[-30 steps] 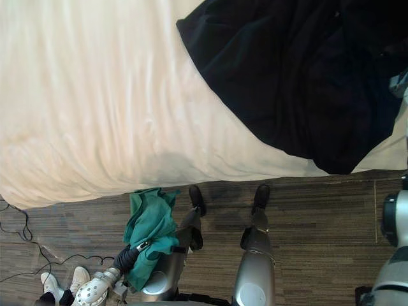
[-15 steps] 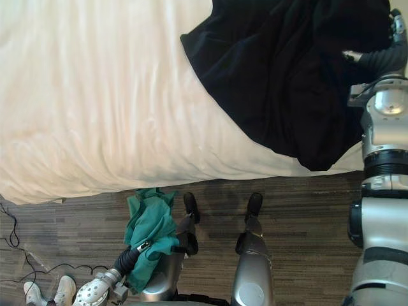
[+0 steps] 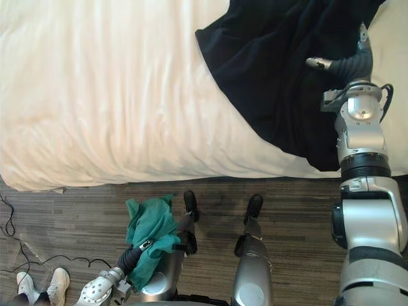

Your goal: Tidy the bed and pick cloth on bed and put in laundry

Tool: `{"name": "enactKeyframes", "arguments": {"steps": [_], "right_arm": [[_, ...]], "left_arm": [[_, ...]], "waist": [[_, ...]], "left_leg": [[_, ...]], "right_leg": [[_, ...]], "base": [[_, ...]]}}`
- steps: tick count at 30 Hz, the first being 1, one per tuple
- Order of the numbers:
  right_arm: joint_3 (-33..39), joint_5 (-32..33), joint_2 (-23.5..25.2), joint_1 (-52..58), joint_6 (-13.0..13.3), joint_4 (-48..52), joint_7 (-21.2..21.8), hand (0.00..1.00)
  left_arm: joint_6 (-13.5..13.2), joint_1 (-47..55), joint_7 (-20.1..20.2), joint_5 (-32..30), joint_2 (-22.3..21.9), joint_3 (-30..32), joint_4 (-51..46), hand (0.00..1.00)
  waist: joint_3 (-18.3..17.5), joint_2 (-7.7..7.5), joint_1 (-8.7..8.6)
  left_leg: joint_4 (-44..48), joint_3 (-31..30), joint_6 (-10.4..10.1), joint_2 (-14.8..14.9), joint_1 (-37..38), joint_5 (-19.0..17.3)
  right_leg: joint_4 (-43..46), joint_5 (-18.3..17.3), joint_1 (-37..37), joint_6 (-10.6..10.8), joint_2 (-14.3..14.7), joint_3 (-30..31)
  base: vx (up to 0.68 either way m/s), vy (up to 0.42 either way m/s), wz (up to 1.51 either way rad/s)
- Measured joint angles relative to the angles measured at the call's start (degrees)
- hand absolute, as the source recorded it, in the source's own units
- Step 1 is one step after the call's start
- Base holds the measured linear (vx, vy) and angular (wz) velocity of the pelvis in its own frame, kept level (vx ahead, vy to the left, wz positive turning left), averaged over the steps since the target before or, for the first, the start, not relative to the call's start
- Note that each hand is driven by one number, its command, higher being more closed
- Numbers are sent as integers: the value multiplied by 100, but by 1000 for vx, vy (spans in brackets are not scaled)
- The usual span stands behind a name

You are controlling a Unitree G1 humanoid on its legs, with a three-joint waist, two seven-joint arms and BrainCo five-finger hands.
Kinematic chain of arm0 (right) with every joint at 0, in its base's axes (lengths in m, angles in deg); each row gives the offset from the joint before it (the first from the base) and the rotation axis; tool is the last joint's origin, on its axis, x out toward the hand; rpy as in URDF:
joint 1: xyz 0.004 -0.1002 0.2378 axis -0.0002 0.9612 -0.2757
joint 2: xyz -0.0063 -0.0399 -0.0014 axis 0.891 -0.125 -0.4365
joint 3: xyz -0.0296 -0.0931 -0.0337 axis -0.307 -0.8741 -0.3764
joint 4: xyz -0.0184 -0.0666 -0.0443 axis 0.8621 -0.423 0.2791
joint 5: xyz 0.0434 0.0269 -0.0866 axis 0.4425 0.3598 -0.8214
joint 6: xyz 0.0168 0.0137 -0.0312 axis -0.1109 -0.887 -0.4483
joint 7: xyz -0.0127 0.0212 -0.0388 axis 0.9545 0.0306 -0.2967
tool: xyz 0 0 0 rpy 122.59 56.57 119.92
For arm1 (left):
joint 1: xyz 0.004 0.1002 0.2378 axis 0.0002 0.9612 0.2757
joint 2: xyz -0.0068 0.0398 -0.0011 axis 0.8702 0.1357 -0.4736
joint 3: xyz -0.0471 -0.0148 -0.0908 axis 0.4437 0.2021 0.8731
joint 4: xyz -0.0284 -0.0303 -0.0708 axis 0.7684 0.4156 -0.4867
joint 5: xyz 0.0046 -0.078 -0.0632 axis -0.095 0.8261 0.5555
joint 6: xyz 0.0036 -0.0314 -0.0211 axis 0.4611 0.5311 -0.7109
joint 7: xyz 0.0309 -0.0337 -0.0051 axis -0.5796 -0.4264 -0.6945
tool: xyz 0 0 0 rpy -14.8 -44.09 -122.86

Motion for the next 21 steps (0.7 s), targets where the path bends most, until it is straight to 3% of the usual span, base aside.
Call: {"name": "enactKeyframes", "arguments": {"steps": [1,2,4,5,14,17,21], "right_arm": [[-78,-303,-5,-127,18,-145,2,0],[-149,-504,-16,-198,23,-238,1,100],[-494,-1015,-119,-398,44,-558,2,100],[-622,-1572,-214,-448,41,-635,4,100],[-712,-3955,-395,-564,-161,-893,3,100],[-709,-4258,-300,-343,-279,-778,2,100],[-316,-4353,179,478,-470,-358,-53,100]], "left_arm": [[0,-4,-11,-1,2,0,4,100],[0,-20,-15,-1,2,-1,15,100],[0,-98,-18,-3,2,-8,78,100],[-3,-156,-21,-4,2,-14,146,100],[11,-232,-121,-126,0,-15,212,100],[30,-255,-124,-235,-29,-17,213,100],[108,-305,-192,-286,-291,-15,213,100]], "waist": [[-8,11,-4],[-8,12,-1],[-15,22,14],[-36,49,23],[-290,143,147],[-291,143,169],[-458,96,141]], "left_leg": [[0,-30,-10,-3,-58,10],[0,-32,-12,-3,-72,13],[1,-54,-23,-2,-86,14],[2,-84,-32,-2,-119,9],[31,-216,-50,-4,-194,31],[32,-227,-50,-4,-24,30],[33,-241,-88,7,242,-31]], "right_leg": [[-4,7,-44,-2,0,-15],[-10,10,-58,-1,0,-15],[-22,18,-59,0,5,-26],[-22,18,-69,1,5,-61],[-20,10,-77,-9,10,-165],[-12,-17,89,-13,10,-174],[51,-158,339,24,15,-196]], "base": [[-12,-9,3],[0,0,0],[-10,-4,3],[-19,-7,11],[2,-6,6],[20,-6,2],[37,-25,1]]}}
